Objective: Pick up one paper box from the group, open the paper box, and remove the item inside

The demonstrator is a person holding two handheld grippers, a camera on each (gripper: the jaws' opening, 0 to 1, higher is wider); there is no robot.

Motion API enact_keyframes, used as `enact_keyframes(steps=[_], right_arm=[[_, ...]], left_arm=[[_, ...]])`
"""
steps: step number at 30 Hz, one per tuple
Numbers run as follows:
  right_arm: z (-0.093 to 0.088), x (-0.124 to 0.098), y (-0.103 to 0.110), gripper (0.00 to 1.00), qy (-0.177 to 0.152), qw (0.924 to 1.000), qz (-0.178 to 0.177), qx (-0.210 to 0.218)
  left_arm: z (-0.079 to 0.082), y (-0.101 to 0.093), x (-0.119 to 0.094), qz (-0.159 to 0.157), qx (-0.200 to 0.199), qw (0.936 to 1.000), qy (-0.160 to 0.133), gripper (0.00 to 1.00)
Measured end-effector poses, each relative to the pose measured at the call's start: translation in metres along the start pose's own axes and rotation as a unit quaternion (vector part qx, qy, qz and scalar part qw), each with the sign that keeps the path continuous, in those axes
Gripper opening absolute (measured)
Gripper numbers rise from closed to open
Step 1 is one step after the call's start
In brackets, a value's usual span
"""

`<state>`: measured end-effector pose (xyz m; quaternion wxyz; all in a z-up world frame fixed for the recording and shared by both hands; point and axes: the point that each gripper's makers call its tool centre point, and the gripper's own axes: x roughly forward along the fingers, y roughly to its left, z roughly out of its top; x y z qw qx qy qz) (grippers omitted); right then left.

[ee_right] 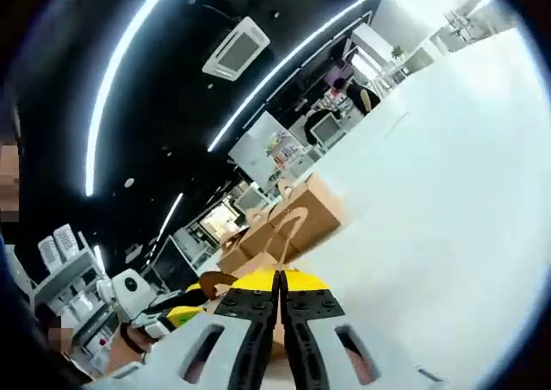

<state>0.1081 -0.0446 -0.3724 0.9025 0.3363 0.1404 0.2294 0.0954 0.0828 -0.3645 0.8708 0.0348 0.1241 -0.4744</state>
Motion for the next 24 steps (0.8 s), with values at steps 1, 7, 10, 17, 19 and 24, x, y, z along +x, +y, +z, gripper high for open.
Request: enact_keyframes(steps=[1,7,10,17,19,24], right_arm=[[-0.004,0.001,-0.002,0.03,0.009,0.9999,-0.004,0.002],[-0.026,0.007,-0.005,0.04,0.039,0.999,-0.015,-0.018],[-0.034,0.009,-0.004,0.03,0.053,0.9985,-0.014,-0.007],[-0.033,0.006,-0.004,0.04,0.06,0.9977,-0.01,-0.028],[-0.034,0.007,-0.004,0.04,0.063,0.9976,-0.008,-0.028],[-0.041,0.01,-0.001,0.04,0.081,0.996,-0.004,-0.04]], left_arm=[[0.0,0.0,0.0,0.0,-0.001,1.0,-0.001,0.29],[0.001,0.001,0.0,0.001,-0.005,1.0,-0.007,0.29],[0.002,0.0,0.0,0.002,-0.003,1.0,-0.005,0.29],[0.001,-0.002,0.0,0.002,0.0,1.0,-0.001,0.29],[0.001,-0.002,0.0,0.002,-0.002,1.0,-0.003,0.29],[0.002,-0.004,0.001,0.005,-0.003,1.0,-0.006,0.29]])
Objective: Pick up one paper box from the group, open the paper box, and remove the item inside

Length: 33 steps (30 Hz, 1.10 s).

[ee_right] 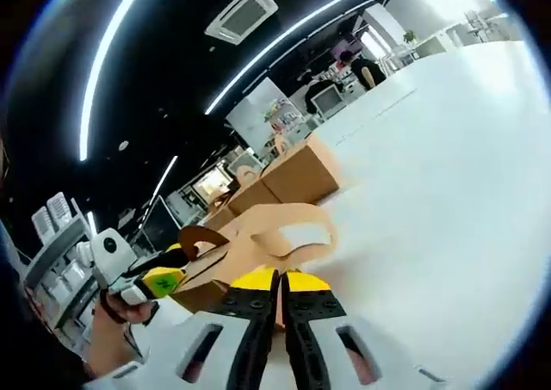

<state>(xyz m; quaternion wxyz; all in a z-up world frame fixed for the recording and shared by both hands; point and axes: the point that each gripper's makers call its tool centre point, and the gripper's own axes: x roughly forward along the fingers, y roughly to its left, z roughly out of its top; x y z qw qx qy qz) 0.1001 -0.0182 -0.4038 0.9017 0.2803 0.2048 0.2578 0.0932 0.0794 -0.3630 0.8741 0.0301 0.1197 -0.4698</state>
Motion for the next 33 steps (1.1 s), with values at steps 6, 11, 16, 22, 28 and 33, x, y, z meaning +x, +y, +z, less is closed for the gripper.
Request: enact_keyframes(steps=[6,11,16,22,28,33], right_arm=[[-0.0035,0.0007,0.0011,0.04,0.01,0.9998,0.012,0.011],[-0.0051,0.0021,0.0032,0.04,0.016,0.9997,0.017,0.008],[-0.0074,0.0046,0.0058,0.04,0.019,0.9994,0.021,0.017],[-0.0072,0.0052,0.0064,0.04,0.021,0.9995,0.017,0.013],[-0.0078,0.0046,0.0059,0.04,0.017,0.9997,0.015,0.01],[-0.0086,0.0031,0.005,0.04,0.004,0.9995,0.017,0.026]], left_arm=[[0.0007,0.0012,0.0001,0.003,-0.001,1.0,-0.001,0.28],[0.0002,0.0008,0.0002,0.002,-0.001,1.0,-0.001,0.28],[0.0004,0.001,0.0003,0.002,-0.004,1.0,-0.004,0.28],[-0.0015,0.0003,0.0009,0.0,-0.005,1.0,-0.007,0.28],[-0.0019,0.0,0.0006,-0.003,-0.008,0.9999,-0.011,0.28],[-0.0018,-0.0004,-0.0002,-0.006,-0.007,0.9999,-0.01,0.28]])
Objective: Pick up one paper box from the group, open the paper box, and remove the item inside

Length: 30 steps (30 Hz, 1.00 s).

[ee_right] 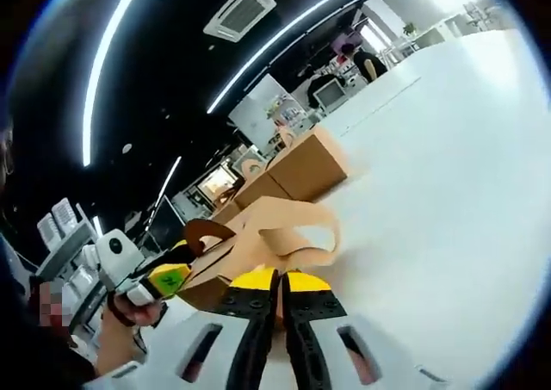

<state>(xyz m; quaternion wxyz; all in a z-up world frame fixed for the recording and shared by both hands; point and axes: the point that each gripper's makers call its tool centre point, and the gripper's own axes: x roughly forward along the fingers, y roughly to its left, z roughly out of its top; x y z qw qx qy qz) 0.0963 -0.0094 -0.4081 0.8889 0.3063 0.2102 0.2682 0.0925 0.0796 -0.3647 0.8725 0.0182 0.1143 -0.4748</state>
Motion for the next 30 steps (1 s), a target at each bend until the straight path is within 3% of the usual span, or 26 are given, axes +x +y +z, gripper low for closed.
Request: enact_keyframes(steps=[4,10,14,16,17,19,21,23,24,26,27,30], right_arm=[[0.005,-0.001,-0.002,0.06,-0.002,0.9998,0.001,-0.021],[0.037,-0.02,-0.018,0.17,-0.068,0.9962,0.003,0.054],[0.059,-0.035,-0.029,0.26,-0.092,0.9929,-0.004,0.075],[0.078,-0.045,-0.034,0.32,-0.111,0.9933,-0.026,0.022],[0.089,-0.05,-0.034,0.34,-0.123,0.9913,-0.04,-0.026],[0.113,-0.056,-0.019,0.36,-0.144,0.9784,-0.04,-0.143],[0.125,-0.056,0.009,0.35,-0.15,0.957,-0.017,-0.247],[0.116,-0.046,0.046,0.31,-0.12,0.926,0.038,-0.356],[0.1,-0.039,0.057,0.29,-0.08,0.9127,0.068,-0.395],[0.069,-0.025,0.059,0.28,-0.003,0.9012,0.087,-0.425],[0.06,-0.019,0.058,0.27,0.013,0.8944,0.092,-0.438],[0.043,-0.009,0.059,0.26,0.027,0.8929,0.109,-0.436]], left_arm=[[0.0,0.0,-0.001,-0.005,-0.001,1.0,0.0,0.28],[0.0,0.001,0.0,-0.009,-0.003,0.9999,-0.002,0.28],[0.0,0.001,0.0,-0.009,-0.003,1.0,0.0,0.28],[0.0,0.002,0.0,-0.009,-0.002,1.0,0.0,0.28],[0.0,0.002,0.0,-0.009,-0.002,1.0,0.0,0.28],[0.0,0.002,0.0,-0.008,-0.002,1.0,0.0,0.28],[0.0,0.002,0.0,-0.008,-0.002,1.0,0.0,0.28],[0.0,0.002,0.0,-0.007,-0.002,1.0,0.001,0.28],[0.0,0.002,0.0,-0.007,-0.002,1.0,0.001,0.28],[0.0,0.002,0.001,-0.006,-0.003,1.0,0.001,0.28],[0.0,0.002,0.001,-0.005,-0.003,1.0,0.001,0.28],[0.0,0.002,0.001,-0.004,-0.003,1.0,0.003,0.28]])
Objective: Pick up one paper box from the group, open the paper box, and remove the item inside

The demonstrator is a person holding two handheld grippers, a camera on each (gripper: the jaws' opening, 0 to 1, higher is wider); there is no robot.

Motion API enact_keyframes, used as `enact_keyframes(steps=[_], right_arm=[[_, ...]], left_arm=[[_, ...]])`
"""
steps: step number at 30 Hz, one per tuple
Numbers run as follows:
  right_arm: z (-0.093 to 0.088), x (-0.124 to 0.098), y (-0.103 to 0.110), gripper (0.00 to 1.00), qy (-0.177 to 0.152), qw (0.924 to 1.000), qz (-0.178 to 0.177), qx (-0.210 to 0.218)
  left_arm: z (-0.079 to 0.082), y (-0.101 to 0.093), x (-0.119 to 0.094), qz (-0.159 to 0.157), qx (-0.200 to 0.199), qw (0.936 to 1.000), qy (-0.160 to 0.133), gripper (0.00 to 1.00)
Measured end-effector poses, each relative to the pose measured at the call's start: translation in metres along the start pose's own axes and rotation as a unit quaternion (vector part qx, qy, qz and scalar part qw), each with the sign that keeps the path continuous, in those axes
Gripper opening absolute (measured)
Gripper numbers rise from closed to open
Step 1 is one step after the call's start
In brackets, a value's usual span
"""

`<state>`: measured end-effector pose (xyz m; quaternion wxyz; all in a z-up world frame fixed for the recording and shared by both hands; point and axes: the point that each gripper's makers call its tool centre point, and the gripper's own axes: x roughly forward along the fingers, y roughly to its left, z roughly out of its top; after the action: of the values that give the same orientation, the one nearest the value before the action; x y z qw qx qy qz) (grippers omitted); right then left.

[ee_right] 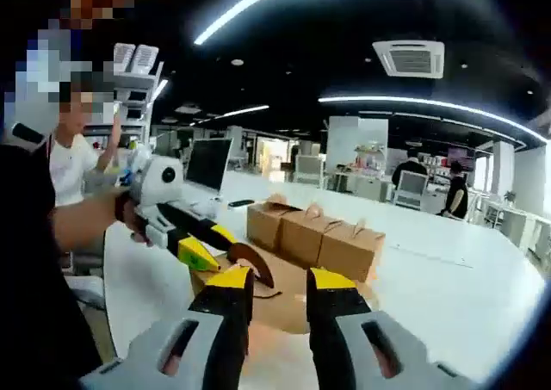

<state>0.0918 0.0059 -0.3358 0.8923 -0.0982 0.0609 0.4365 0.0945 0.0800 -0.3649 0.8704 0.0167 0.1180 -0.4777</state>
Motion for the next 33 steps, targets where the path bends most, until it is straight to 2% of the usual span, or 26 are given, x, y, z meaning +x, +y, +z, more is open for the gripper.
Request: enact_keyframes(steps=[6,9,10,15,16,19,20,21,23,24,26,27,28,29,30,31,32,33], right_arm=[[-0.017,0.005,0.01,0.24,0.016,0.9994,0.027,0.013],[-0.026,0.005,0.014,0.22,0.029,0.999,0.035,0.001],[-0.023,0.005,0.015,0.21,0.017,0.9992,0.037,0.006],[-0.024,0.006,0.016,0.2,0.018,0.9989,0.042,0.015],[-0.024,0.006,0.015,0.2,0.018,0.9988,0.042,0.015],[-0.024,0.006,0.015,0.2,0.021,0.9986,0.044,0.018],[-0.024,0.006,0.015,0.2,0.021,0.9986,0.044,0.02],[-0.024,0.007,0.015,0.2,0.021,0.9986,0.044,0.022],[-0.024,0.007,0.014,0.2,0.023,0.9985,0.043,0.023],[-0.024,0.007,0.014,0.2,0.024,0.9985,0.043,0.023],[-0.024,0.007,0.014,0.2,0.028,0.9985,0.043,0.021],[-0.024,0.007,0.014,0.2,0.029,0.9984,0.043,0.022],[-0.023,0.008,0.014,0.2,0.032,0.9982,0.043,0.024],[-0.024,0.008,0.014,0.2,0.035,0.9981,0.044,0.026],[-0.024,0.008,0.014,0.2,0.036,0.998,0.045,0.026],[-0.024,0.008,0.014,0.2,0.037,0.9979,0.045,0.029],[-0.024,0.008,0.014,0.2,0.038,0.9977,0.045,0.032],[-0.024,0.008,0.014,0.2,0.039,0.9977,0.045,0.034]], left_arm=[[0.0,-0.001,0.0,0.004,0.001,1.0,0.002,0.27],[0.0,-0.003,0.0,0.006,0.004,1.0,0.001,0.27],[0.0,-0.003,0.0,0.007,0.005,1.0,0.001,0.27],[0.002,-0.005,0.001,0.022,0.017,0.9996,0.004,0.3],[0.002,-0.004,0.002,0.026,0.015,0.9995,0.005,0.33],[0.008,-0.002,0.002,0.04,-0.037,0.9985,-0.002,0.38],[0.01,-0.003,0.002,0.044,-0.03,0.9986,-0.002,0.38],[0.015,-0.002,0.001,0.058,-0.016,0.9982,-0.009,0.38],[0.027,-0.002,-0.003,0.095,0.057,0.9938,-0.012,0.4],[0.04,-0.005,-0.005,0.125,0.147,0.9811,-0.016,0.4],[0.045,-0.014,-0.005,0.154,0.267,0.9514,0.015,0.4],[0.045,-0.016,-0.005,0.157,0.283,0.946,0.021,0.4],[0.041,-0.023,-0.001,0.161,0.323,0.9312,0.051,0.4],[0.036,-0.029,0.002,0.156,0.335,0.927,0.066,0.4],[0.032,-0.037,0.007,0.143,0.326,0.9317,0.072,0.39],[0.027,-0.044,0.01,0.131,0.293,0.9443,0.075,0.37],[0.021,-0.05,0.013,0.127,0.267,0.9516,0.084,0.34],[0.02,-0.051,0.014,0.131,0.27,0.9495,0.091,0.33]])
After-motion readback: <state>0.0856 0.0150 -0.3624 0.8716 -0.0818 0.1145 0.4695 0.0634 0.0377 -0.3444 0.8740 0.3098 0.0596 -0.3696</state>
